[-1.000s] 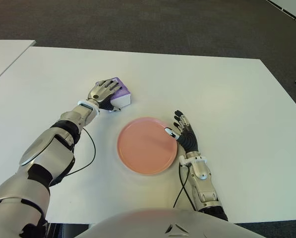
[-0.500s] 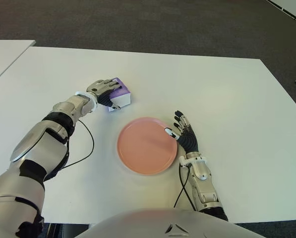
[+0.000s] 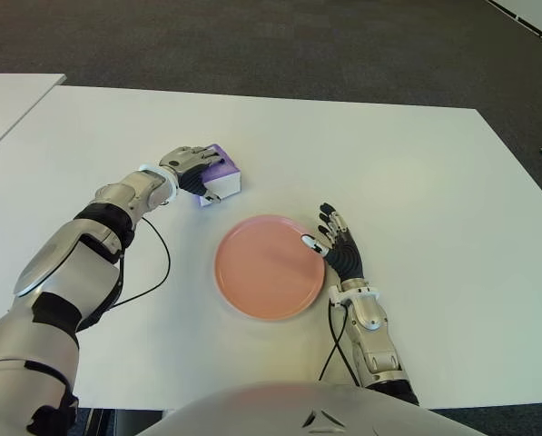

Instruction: Put the tissue paper into the plate.

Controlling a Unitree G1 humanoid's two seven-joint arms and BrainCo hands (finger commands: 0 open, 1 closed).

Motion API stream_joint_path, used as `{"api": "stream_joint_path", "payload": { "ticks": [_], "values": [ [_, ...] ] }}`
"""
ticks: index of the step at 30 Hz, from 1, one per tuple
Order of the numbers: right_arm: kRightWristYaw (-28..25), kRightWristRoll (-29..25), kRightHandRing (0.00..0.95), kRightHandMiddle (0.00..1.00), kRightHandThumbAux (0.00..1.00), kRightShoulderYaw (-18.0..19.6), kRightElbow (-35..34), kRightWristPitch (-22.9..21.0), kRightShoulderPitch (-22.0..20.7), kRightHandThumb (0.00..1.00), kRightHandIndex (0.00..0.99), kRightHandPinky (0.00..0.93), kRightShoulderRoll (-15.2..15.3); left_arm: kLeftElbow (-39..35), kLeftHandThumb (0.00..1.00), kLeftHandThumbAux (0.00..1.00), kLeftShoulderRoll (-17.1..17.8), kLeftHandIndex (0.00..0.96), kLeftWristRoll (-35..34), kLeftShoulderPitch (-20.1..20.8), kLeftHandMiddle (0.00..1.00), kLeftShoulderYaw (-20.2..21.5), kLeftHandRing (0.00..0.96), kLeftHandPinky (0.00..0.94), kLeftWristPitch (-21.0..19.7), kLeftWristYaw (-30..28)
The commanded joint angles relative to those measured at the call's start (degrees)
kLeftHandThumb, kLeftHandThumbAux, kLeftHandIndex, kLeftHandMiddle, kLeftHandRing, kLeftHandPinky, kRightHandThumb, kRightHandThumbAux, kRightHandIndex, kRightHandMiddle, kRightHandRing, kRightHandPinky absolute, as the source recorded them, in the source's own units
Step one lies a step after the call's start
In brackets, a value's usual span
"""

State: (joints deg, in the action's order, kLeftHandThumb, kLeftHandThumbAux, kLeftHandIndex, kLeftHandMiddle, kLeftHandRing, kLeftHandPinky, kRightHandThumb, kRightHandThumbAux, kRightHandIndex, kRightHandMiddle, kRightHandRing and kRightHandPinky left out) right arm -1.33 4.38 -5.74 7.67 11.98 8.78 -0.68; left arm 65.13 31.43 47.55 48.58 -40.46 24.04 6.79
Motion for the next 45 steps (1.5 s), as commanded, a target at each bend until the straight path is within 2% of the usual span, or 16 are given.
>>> {"api": "stream_joint_path", "payload": {
  "ticks": [1,2,3,4,5,6,7,10,12,15,21,37,45],
  "values": [
    [-0.2,0.0,0.008,0.044,0.652,0.1,2.7,-4.4,2.7,0.0,0.009,0.001,0.4,2.0,0.01,0.496,-1.7,0.124,3.5,-4.7,0.161,-3.7,0.162,0.196,1.2,-0.5],
    [-0.1,0.0,0.008,0.043,0.651,0.1,2.8,-4.2,2.7,0.0,0.008,0.001,0.5,3.1,0.019,0.508,-2.5,0.147,4.6,-4.8,0.173,-4.4,0.168,0.199,-0.2,3.4],
    [-0.1,0.0,0.009,0.043,0.651,0.1,2.9,-4.1,2.6,0.0,0.008,0.003,0.5,4.0,0.147,0.571,-3.1,0.246,5.4,-4.8,0.238,-5.0,0.216,0.234,-1.3,6.3],
    [-0.1,0.0,0.01,0.044,0.651,0.1,2.9,-4.0,2.6,0.0,0.008,0.004,0.5,4.8,0.195,0.593,-3.6,0.282,6.4,-4.8,0.261,-5.6,0.233,0.247,-2.4,9.5],
    [-0.1,0.1,0.01,0.044,0.651,0.1,3.0,-4.0,2.6,0.0,0.009,0.005,0.5,5.3,0.377,0.633,-3.9,0.334,7.0,-4.8,0.318,-6.0,0.291,0.298,-3.0,11.4],
    [-0.2,0.1,0.011,0.044,0.651,0.0,3.0,-3.9,2.7,0.0,0.009,0.005,0.5,5.8,0.494,0.659,-4.2,0.367,8.1,-4.9,0.354,-6.9,0.328,0.332,-3.9,14.6],
    [-0.2,0.1,0.011,0.044,0.652,0.0,3.0,-3.9,2.7,0.0,0.009,0.006,0.6,6.2,0.573,0.674,-4.4,0.39,8.9,-4.9,0.432,-7.6,0.417,0.428,-4.6,17.0],
    [-0.2,0.0,0.012,0.045,0.653,0.0,3.0,-3.8,2.7,0.0,0.01,0.007,0.6,7.3,0.657,0.69,-5.0,0.415,10.8,-5.1,0.525,-9.4,0.525,0.542,-6.5,22.6],
    [-0.3,-0.1,0.012,0.045,0.656,0.1,3.0,-3.9,2.7,0.0,0.01,0.005,0.5,7.9,0.7,0.693,-5.4,0.43,11.9,-5.4,0.643,-10.6,0.653,0.674,-8.0,26.0],
    [-0.3,-0.3,0.012,0.046,0.66,0.2,3.0,-4.1,2.7,0.0,0.01,0.006,0.5,9.0,0.726,0.694,-6.4,0.439,12.9,-6.3,0.731,-11.8,0.746,0.773,-9.3,30.1],
    [0.0,-0.8,0.016,0.05,0.671,0.6,3.6,-4.0,2.5,0.0,0.012,0.018,0.1,10.4,0.745,0.693,-7.0,0.444,14.3,-6.7,0.822,-13.9,0.832,0.848,-10.7,36.1],
    [0.0,-1.9,0.017,0.052,0.664,1.4,4.2,-4.3,2.5,0.0,0.021,0.008,-0.5,12.6,0.75,0.694,-8.9,0.444,14.1,-8.0,0.86,-16.3,0.869,0.863,-12.3,37.0],
    [0.1,-2.1,0.018,0.053,0.653,1.4,4.2,-4.1,2.4,0.0,0.027,0.014,-0.8,12.4,0.749,0.693,-8.6,0.444,13.1,-8.8,0.857,-15.8,0.859,0.86,-11.3,38.0]
  ]
}}
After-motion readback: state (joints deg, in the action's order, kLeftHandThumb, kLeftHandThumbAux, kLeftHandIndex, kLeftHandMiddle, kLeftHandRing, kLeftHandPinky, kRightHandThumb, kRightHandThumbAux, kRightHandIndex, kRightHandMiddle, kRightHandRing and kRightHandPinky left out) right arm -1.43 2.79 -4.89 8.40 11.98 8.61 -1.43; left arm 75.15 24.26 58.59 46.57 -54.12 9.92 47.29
